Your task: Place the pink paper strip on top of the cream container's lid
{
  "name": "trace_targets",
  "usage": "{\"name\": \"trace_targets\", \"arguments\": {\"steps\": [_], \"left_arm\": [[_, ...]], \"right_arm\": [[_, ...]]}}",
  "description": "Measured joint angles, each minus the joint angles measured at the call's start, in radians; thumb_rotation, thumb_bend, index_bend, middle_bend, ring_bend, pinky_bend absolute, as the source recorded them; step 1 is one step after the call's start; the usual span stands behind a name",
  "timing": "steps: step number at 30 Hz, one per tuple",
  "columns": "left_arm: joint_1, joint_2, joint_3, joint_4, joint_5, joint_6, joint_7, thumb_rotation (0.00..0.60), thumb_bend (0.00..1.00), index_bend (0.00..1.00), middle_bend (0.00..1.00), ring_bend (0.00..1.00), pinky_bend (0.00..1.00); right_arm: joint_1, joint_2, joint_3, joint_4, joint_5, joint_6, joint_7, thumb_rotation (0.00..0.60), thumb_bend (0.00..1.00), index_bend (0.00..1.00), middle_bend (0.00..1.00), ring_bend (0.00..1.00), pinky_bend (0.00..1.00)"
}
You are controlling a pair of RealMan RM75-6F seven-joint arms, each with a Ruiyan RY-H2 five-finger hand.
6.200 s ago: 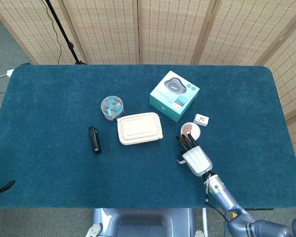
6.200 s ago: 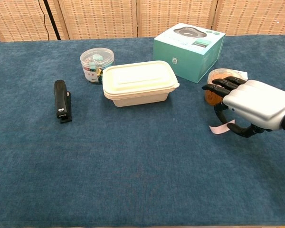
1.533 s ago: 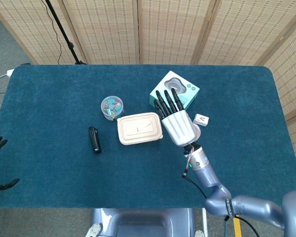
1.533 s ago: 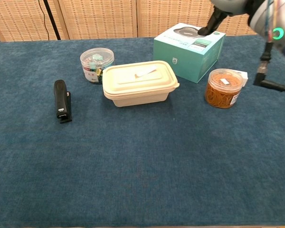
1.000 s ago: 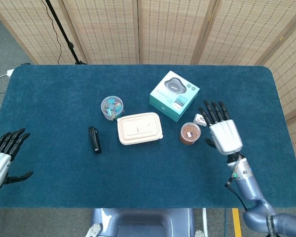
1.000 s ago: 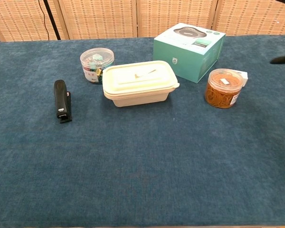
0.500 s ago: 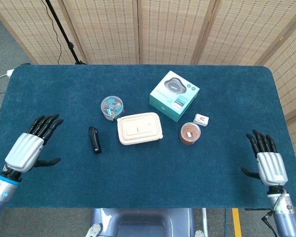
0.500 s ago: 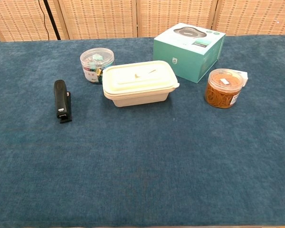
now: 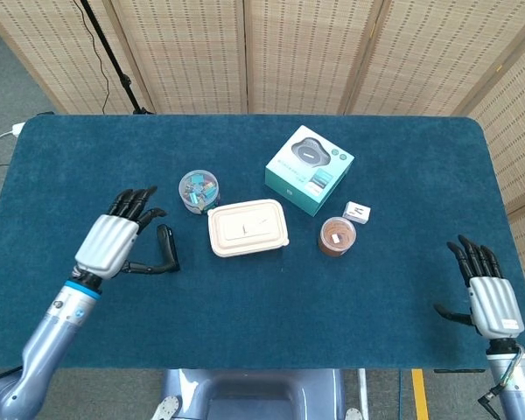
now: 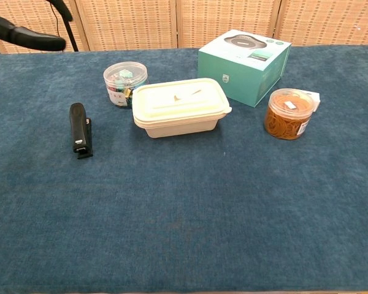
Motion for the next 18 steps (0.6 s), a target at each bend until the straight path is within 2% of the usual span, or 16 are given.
{"name": "trace_targets", "arguments": {"steps": [4,9,18], "left_arm": [[-0.077,-0.088,-0.013,0.016,-0.097,-0.024,0.070,0.199,0.00,0.33,0.00,0.00,0.00],[-0.146,-0.164,-0.022,0.046,-0.195,-0.020,0.165,0.196,0.00,0.33,0.00,0.00,0.00],[-0.253,-0.287,-0.044,0.152,-0.321,-0.008,0.241,0.197,0.00,0.33,0.00,0.00,0.00]], "right_arm": [[-0.003,0.010,0.014,0.001,0.006,-0.013,0.025,0.600,0.00,0.06,0.00,0.00,0.00],[-0.007,0.017,0.025,-0.001,0.006,-0.020,0.043,0.600,0.00,0.06,0.00,0.00,0.00],[-0.010,0.027,0.036,-0.005,0.009,-0.042,0.075,0.600,0.00,0.06,0.00,0.00,0.00]]}}
